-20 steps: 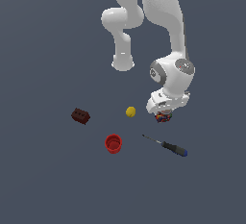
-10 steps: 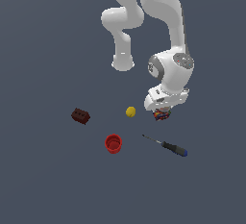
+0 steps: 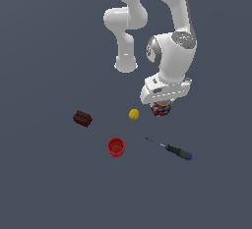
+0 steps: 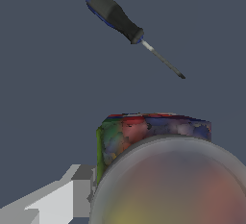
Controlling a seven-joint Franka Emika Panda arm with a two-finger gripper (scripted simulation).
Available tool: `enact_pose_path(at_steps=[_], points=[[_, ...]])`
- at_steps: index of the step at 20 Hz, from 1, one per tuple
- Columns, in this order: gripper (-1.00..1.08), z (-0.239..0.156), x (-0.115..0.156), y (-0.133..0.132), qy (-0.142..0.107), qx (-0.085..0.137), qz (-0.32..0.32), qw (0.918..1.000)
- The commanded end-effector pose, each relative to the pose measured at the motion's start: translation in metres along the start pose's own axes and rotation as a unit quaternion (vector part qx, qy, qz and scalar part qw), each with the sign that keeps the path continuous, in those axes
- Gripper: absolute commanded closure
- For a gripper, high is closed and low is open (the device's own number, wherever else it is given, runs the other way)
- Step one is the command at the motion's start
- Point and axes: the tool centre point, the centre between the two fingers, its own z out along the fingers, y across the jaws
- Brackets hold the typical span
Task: Pick up a designated object from a clutter of objects.
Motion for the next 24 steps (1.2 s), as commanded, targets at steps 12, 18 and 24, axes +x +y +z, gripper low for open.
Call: enact_pose_path(at_steps=[12,18,24], points=[[1.08,-0.138,-0.006,0.076,0.002,0.002,0.000,1.0000],[1.08,-0.196,-0.008,0.109,0.002,0.001,0.000,1.0000],[1.08,-0.239,-0.008,0.134,0.002,0.000,0.001,1.0000]])
